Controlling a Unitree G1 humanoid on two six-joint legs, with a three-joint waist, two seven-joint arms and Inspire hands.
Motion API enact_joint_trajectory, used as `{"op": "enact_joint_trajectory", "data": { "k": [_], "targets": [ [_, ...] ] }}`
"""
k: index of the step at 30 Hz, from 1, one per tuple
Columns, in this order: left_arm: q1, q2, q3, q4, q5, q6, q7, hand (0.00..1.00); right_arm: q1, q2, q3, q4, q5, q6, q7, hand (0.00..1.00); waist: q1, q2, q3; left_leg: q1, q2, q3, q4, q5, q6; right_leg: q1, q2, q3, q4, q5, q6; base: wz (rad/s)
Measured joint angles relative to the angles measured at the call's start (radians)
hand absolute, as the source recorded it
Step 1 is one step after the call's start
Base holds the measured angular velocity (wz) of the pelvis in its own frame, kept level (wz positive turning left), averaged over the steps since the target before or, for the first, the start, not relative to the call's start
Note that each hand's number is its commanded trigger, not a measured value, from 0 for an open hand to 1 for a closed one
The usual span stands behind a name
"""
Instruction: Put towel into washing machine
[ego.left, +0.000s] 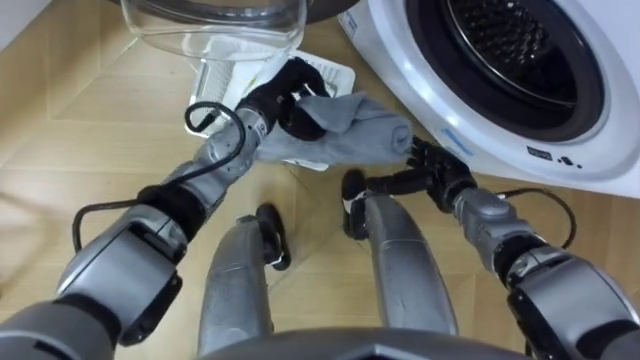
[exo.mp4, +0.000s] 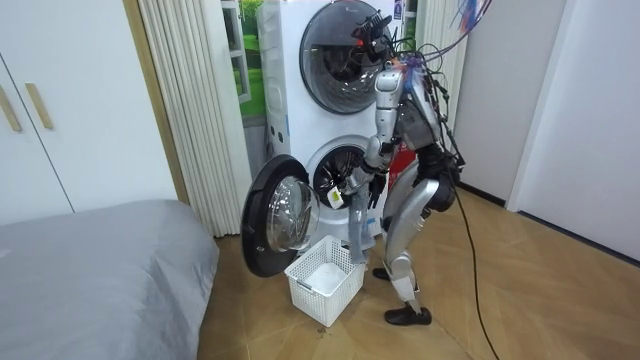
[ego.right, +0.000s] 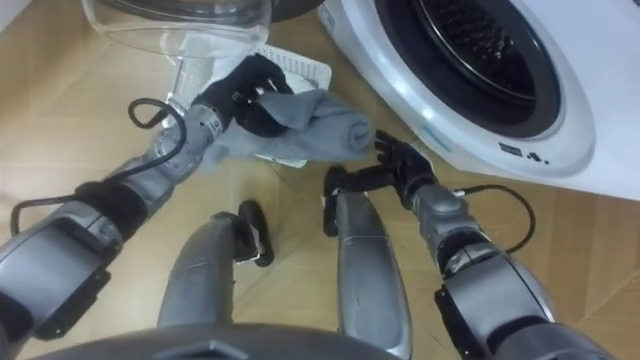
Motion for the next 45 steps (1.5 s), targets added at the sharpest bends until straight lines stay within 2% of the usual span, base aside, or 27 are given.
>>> {"op": "enact_joint_trajectory", "data": {
  "k": [3,4,5,6,8,10,15,17,19,23,27,29,31,33,35,37,38,41,43,45],
  "targets": [
    [0.024,-0.025,-0.002,-0.021,-0.198,0.002,-0.095,1.0,0.001,0.012,0.001,-0.013,0.002,0.002,0.0,0.0,0.001,-0.004,-0.0008,0.001,0.002,-0.002,0.0,0.0,0.001,0.009,-0.001,-0.009,-0.003,0.001,0.001,0.03],
    [0.032,-0.03,-0.005,-0.026,-0.266,0.002,-0.128,1.0,0.002,0.024,0.002,-0.016,0.002,0.002,-0.001,0.0,0.0,-0.012,-0.0045,0.003,0.001,-0.003,-0.001,0.001,0.001,0.012,-0.002,-0.013,-0.003,0.001,0.001,0.05],
    [0.037,-0.03,-0.008,-0.03,-0.294,0.003,-0.139,1.0,0.004,0.029,0.002,-0.018,0.002,0.002,0.0,0.0,-0.001,-0.016,-0.0071,0.005,0.001,-0.004,-0.003,0.001,0.001,0.014,-0.002,-0.014,-0.004,0.001,0.001,0.0],
    [0.047,-0.03,-0.011,-0.032,-0.331,0.009,-0.155,1.0,0.013,0.032,0.003,-0.03,0.002,0.003,0.001,0.0,-0.001,-0.026,-0.0131,0.01,0.001,-0.008,-0.005,0.001,0.0,0.018,-0.002,-0.015,-0.005,0.001,0.001,0.05],
    [0.06,-0.034,-0.003,-0.036,-0.4,0.02,-0.186,1.0,0.025,0.033,-0.005,-0.041,0.002,0.004,0.0,0.0,-0.001,-0.032,-0.017,0.015,0.002,-0.012,-0.002,0.001,0.0,0.03,-0.001,-0.021,-0.01,0.001,0.001,0.06],
    [0.085,-0.036,0.0,-0.072,-0.48,0.029,-0.203,1.0,0.031,0.045,-0.009,-0.049,-0.001,0.013,0.0,0.0,0.0,-0.046,-0.0258,0.022,0.002,-0.01,-0.001,0.001,0.0,0.038,0.002,-0.02,-0.011,0.001,0.001,0.0],
    [0.107,-0.046,0.002,-0.12,-0.577,0.041,-0.251,1.0,0.05,0.068,-0.012,-0.077,-0.044,0.015,-0.002,0.0,0.007,-0.049,-0.0277,0.055,0.003,-0.013,-0.009,0.001,0.0,0.076,0.005,-0.025,-0.027,0.003,0.004,0.01],
    [0.107,-0.057,0.003,-0.136,-0.614,0.056,-0.254,1.0,0.05,0.074,-0.019,-0.077,-0.072,0.016,-0.01,0.0,0.022,-0.048,-0.0279,0.055,0.003,-0.018,-0.01,0.001,0.0,0.08,0.008,-0.029,-0.034,0.009,0.002,-0.02],
    [0.108,-0.081,0.021,-0.154,-0.654,0.073,-0.277,1.0,0.055,0.074,-0.028,-0.077,-0.107,0.021,-0.014,0.0,0.051,-0.048,-0.028,0.051,0.004,-0.023,-0.01,0.003,-0.003,0.081,0.015,-0.03,-0.04,0.016,0.0,-0.02],
    [0.109,-0.095,0.041,-0.184,-0.726,0.093,-0.302,1.0,0.062,0.081,-0.03,-0.077,-0.112,0.023,-0.019,0.0,0.064,-0.048,-0.0282,0.043,0.004,-0.036,-0.007,0.006,-0.005,0.082,0.015,-0.041,-0.039,0.016,-0.001,0.07],
    [0.109,-0.105,0.064,-0.19,-0.914,0.112,-0.314,1.0,0.072,0.096,-0.041,-0.08,-0.113,0.024,-0.021,0.0,0.058,-0.047,-0.0289,0.042,0.004,-0.039,-0.006,0.006,-0.005,0.083,0.012,-0.047,-0.036,0.015,-0.001,0.01],
    [0.109,-0.111,0.075,-0.19,-1.009,0.117,-0.314,1.0,0.074,0.106,-0.048,-0.08,-0.107,0.037,-0.024,0.0,0.055,-0.047,-0.0289,0.044,0.003,-0.04,-0.005,0.006,-0.005,0.081,0.007,-0.048,-0.027,0.013,-0.002,0.05],
    [0.109,-0.129,0.08,-0.19,-1.129,0.123,-0.313,1.0,0.074,0.112,-0.037,-0.079,-0.109,0.055,-0.032,0.0,0.058,-0.046,-0.0301,0.045,0.001,-0.039,-0.003,0.007,-0.004,0.08,-0.001,-0.054,-0.017,0.007,-0.004,0.08],
    [0.112,-0.137,0.079,-0.19,-1.202,0.126,-0.313,1.0,0.073,0.118,-0.037,-0.08,-0.111,0.066,-0.036,0.0,0.058,-0.048,-0.0322,0.045,0.001,-0.038,-0.002,0.008,-0.004,0.081,-0.002,-0.055,-0.015,0.006,-0.005,0.04],
    [0.13,-0.15,0.078,-0.192,-1.264,0.127,-0.313,1.0,0.075,0.121,-0.037,-0.08,-0.108,0.069,-0.046,0.0,0.056,-0.048,-0.0386,0.046,-0.001,-0.038,-0.002,0.009,-0.004,0.082,-0.002,-0.056,-0.015,0.006,-0.005,0.0],
    [0.156,-0.174,0.078,-0.191,-1.33,0.131,-0.311,1.0,0.073,0.126,-0.04,-0.08,-0.108,0.085,-0.072,0.0,0.055,-0.053,-0.0492,0.047,-0.005,-0.038,-0.009,0.014,-0.005,0.084,-0.002,-0.059,-0.022,0.008,-0.007,0.0],
    [0.164,-0.175,0.078,-0.191,-1.335,0.133,-0.311,1.0,0.073,0.128,-0.04,-0.08,-0.111,0.089,-0.075,0.0,0.054,-0.055,-0.0507,0.051,-0.007,-0.039,-0.013,0.017,-0.006,0.088,-0.002,-0.061,-0.024,0.009,-0.007,0.06],
    [0.226,-0.169,0.081,-0.187,-1.373,0.161,-0.311,1.0,0.103,0.128,-0.061,-0.099,-0.116,0.107,-0.1,0.0,0.055,-0.054,-0.0562,0.083,-0.012,-0.043,-0.038,0.024,-0.011,0.117,-0.002,-0.063,-0.043,0.01,-0.008,0.03],
    [0.292,-0.155,0.082,-0.188,-1.393,0.174,-0.311,1.0,0.146,0.124,-0.078,-0.154,-0.137,0.128,-0.132,0.0,0.059,-0.047,-0.0624,0.09,-0.011,-0.044,-0.054,0.028,-0.014,0.124,-0.001,-0.067,-0.06,0.012,-0.011,0.0],
    [0.339,-0.145,0.082,-0.188,-1.41,0.183,-0.31,1.0,0.166,0.125,-0.08,-0.171,-0.139,0.133,-0.149,0.0,0.067,-0.043,-0.0627,0.089,-0.01,-0.044,-0.061,0.03,-0.016,0.124,0.0,-0.07,-0.067,0.013,-0.012,0.0]
  ]
}}
